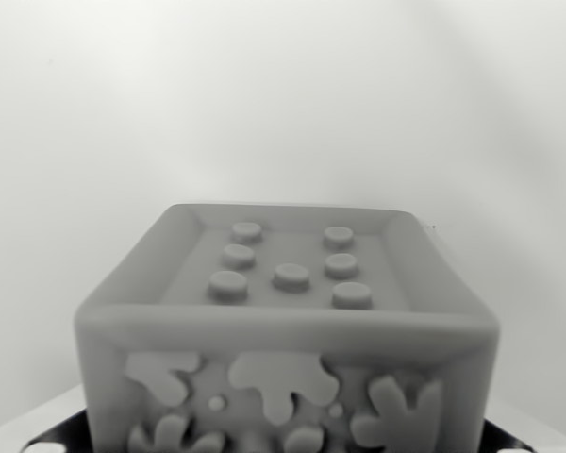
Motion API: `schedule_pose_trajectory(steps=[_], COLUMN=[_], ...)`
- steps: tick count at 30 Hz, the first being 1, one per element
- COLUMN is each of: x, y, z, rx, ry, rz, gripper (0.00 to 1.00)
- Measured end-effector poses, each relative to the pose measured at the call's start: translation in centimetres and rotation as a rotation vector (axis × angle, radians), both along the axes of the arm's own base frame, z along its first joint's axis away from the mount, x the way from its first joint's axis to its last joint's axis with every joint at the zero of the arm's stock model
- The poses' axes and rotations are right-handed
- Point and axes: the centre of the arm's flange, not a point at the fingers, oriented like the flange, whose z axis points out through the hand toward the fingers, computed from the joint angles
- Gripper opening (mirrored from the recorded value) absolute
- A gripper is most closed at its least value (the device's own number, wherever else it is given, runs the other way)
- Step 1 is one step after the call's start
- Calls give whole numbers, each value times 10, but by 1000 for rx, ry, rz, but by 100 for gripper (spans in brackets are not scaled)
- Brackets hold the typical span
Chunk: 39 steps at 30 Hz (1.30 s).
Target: Destack cube
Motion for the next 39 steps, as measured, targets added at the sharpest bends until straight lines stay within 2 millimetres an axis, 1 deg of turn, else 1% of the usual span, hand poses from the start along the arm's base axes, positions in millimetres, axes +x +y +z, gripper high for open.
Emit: schedule_pose_trajectory(steps=[4,5,39], x=[0,0,0], y=[0,0,0], z=[-1,-1,-1], rx=[0,0,0], ry=[0,0,0], rz=[0,0,0], gripper=[0,100,100])
